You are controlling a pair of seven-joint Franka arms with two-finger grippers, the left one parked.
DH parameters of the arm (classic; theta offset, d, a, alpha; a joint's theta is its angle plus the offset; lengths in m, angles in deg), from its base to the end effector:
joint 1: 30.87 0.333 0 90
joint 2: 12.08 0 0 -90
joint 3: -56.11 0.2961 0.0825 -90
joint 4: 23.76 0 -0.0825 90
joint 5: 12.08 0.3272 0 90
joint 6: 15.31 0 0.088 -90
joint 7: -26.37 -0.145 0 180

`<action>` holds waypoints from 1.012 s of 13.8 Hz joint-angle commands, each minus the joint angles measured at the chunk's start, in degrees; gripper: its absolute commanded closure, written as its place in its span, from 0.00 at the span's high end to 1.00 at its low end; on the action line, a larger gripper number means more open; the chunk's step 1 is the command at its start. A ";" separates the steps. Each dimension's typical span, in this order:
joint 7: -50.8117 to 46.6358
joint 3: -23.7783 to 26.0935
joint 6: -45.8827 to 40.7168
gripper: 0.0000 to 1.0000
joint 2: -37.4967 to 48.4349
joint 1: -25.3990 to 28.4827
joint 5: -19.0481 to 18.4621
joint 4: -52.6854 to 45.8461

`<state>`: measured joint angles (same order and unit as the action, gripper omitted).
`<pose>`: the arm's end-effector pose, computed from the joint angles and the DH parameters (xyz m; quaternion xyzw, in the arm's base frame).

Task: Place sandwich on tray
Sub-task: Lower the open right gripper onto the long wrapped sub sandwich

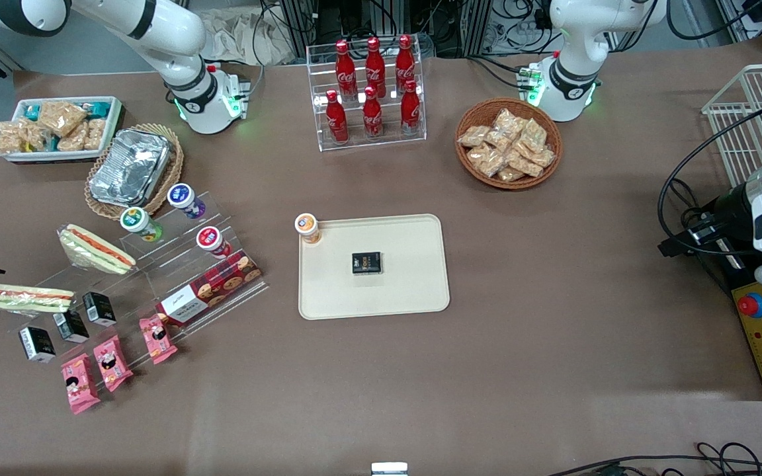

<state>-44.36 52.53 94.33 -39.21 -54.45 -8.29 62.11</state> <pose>0.5582 -0.2729 0.3576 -0.6496 0.7595 0.0328 0.0046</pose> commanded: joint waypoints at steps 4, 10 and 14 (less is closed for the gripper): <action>-0.02 0.24 0.75 0.68 -0.20 -1.38 4.73 1.68; 0.42 0.76 0.23 0.00 0.76 -0.51 5.79 0.71; 1.29 1.03 -2.48 0.00 3.83 0.99 5.70 0.36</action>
<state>-44.24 53.63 94.13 -38.06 -53.62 -3.99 62.47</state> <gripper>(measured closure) 0.797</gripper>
